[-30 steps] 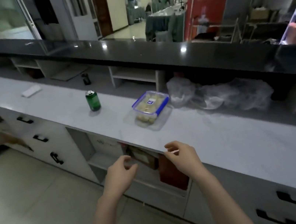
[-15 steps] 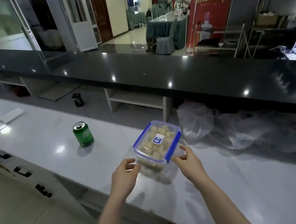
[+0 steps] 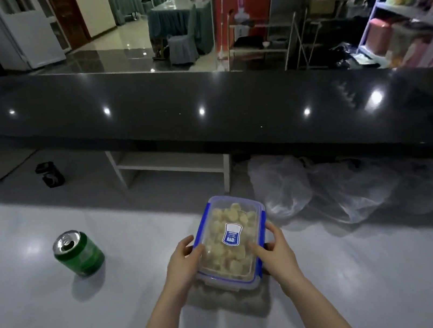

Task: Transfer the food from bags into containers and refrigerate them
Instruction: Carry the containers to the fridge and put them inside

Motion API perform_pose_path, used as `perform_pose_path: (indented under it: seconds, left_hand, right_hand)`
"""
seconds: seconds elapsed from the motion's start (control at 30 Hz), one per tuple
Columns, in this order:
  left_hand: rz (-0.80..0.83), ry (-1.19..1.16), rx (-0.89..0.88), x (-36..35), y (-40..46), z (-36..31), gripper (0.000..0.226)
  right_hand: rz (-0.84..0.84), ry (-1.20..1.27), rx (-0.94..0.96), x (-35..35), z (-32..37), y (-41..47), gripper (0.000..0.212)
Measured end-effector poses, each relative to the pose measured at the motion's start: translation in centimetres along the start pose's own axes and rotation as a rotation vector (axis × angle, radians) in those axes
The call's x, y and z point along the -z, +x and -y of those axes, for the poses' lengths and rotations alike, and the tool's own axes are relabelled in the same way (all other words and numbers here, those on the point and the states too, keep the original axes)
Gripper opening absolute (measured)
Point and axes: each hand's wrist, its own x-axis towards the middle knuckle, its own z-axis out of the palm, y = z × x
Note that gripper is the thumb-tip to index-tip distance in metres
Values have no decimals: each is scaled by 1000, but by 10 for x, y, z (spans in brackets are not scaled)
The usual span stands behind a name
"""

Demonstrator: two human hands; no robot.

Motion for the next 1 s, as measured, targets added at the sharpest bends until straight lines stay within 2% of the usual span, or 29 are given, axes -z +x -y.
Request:
perform_pose_path:
  seconds: [0.1, 0.27, 0.53, 0.73, 1.0]
  left_hand:
    - [70, -9, -41, 5, 12, 0, 32]
    - [184, -3, -106, 4, 7, -6, 37]
    - [443, -13, -257, -58, -42, -27, 43]
    - [732, 44, -365, -139, -128, -24, 53]
    - [1135, 86, -431, -260, -314, 26, 49]
  right_hand:
    - [-70, 51, -2, -6, -4, 0, 56]
    - [-197, 111, 14, 1, -10, -15, 55]
    - [-523, 243, 137, 62, -19, -90, 50]
    - [-780, 281, 196, 144, -56, -191, 54]
    - [-1185, 261, 188, 256, -155, -378, 56]
